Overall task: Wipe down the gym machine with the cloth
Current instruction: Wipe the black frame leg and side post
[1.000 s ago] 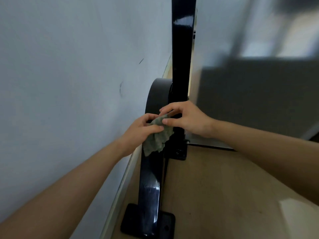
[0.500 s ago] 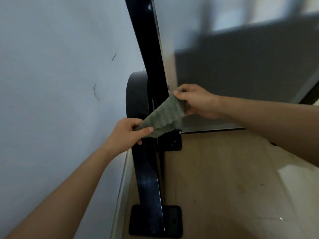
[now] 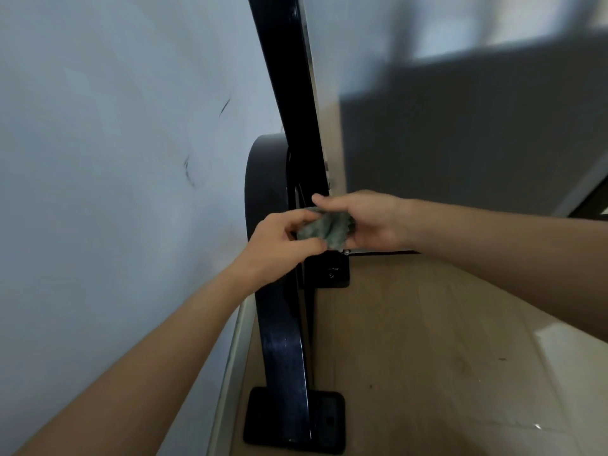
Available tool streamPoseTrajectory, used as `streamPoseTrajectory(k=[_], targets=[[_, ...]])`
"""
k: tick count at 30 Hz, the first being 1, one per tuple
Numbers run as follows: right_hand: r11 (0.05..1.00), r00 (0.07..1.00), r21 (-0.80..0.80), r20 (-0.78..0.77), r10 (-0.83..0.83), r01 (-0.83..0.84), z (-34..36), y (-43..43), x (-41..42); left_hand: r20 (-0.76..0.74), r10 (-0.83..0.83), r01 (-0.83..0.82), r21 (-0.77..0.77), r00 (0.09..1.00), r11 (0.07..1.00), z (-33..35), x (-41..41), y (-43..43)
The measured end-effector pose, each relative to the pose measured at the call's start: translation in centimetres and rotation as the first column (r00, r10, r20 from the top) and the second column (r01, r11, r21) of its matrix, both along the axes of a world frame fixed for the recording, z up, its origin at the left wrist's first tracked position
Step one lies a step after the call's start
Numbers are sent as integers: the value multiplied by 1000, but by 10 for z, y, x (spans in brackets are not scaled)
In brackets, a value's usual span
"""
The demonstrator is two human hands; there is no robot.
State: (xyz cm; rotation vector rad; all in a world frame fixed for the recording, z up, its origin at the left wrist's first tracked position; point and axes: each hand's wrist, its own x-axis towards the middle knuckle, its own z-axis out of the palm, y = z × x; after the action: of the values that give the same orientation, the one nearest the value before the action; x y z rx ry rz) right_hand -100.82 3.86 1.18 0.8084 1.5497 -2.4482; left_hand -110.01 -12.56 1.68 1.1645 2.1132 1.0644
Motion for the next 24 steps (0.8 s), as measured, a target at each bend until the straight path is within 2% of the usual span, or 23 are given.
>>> streamPoseTrajectory(k=[2,4,6,9,11,13,16,19,21,24], targets=[[998,999,52,11,-31,30,-6,4,2,101,-69,73,-33,993,997,4,-2,-7],[994,996,79,19,-83,81,-14,8,2,63,-24,24,-4,998,1000,3,-6,-12],[986,990,96,23,-142,139,-21,12,1,-78,142,-135,94,987,986,-4,-12,-16],[958,977,212,44,-208,194,-33,16,-1,-385,341,-261,246,858,934,-22,-30,-23],[937,965,256,52,-258,237,-41,14,-4,-544,307,-211,233,781,949,-34,-38,-29],[919,950,266,36,-311,291,-46,7,-11,-668,200,-139,145,717,980,-45,-42,-34],[914,927,164,-14,-375,372,-51,-13,-24,-755,122,-90,83,644,992,-56,-45,-38],[948,950,81,-73,-302,308,-64,-31,-31,-764,140,-92,106,629,990,-61,-47,-40],[976,977,84,-83,-195,201,-75,-33,-28,-764,144,-91,112,629,990,-64,-46,-40],[1000,998,8,-63,21,-21,-87,-21,-14,-759,150,-93,117,634,989,-67,-45,-40]])
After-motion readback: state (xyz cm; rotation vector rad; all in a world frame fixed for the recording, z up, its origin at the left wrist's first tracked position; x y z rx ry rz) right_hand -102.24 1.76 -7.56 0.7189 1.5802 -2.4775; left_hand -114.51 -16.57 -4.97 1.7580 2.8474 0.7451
